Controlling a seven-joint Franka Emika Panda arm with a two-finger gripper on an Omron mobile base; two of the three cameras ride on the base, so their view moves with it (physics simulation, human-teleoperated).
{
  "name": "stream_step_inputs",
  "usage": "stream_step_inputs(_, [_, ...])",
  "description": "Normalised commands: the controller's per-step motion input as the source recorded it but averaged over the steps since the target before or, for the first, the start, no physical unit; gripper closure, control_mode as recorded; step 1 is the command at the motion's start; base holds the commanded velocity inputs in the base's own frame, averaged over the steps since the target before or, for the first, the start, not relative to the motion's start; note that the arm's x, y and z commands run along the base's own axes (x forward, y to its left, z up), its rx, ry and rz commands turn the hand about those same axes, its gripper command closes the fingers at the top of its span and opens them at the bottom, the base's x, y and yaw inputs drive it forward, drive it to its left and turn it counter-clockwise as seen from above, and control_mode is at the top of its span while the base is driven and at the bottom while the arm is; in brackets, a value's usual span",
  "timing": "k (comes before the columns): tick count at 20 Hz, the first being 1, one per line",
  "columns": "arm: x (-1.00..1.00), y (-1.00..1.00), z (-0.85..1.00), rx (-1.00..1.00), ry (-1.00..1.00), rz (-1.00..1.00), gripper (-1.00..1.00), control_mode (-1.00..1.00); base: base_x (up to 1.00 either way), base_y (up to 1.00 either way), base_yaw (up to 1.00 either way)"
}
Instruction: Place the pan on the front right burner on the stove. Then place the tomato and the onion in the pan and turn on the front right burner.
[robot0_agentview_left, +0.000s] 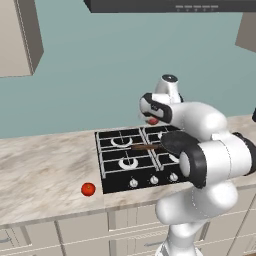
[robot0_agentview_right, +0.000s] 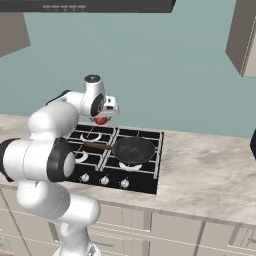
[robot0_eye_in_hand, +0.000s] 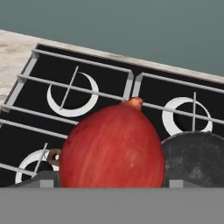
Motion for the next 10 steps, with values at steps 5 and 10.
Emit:
stream_step_inputs(5, [-0.01,-0.62,0.00,0.00,0.01,-0.02,1.00,-1.00,0.00,0.00,0.00])
stream_step_inputs(10, [0.00,-0.58,0.00,0.00,0.02,-0.01,1.00,-1.00,0.00,0.00,0.00])
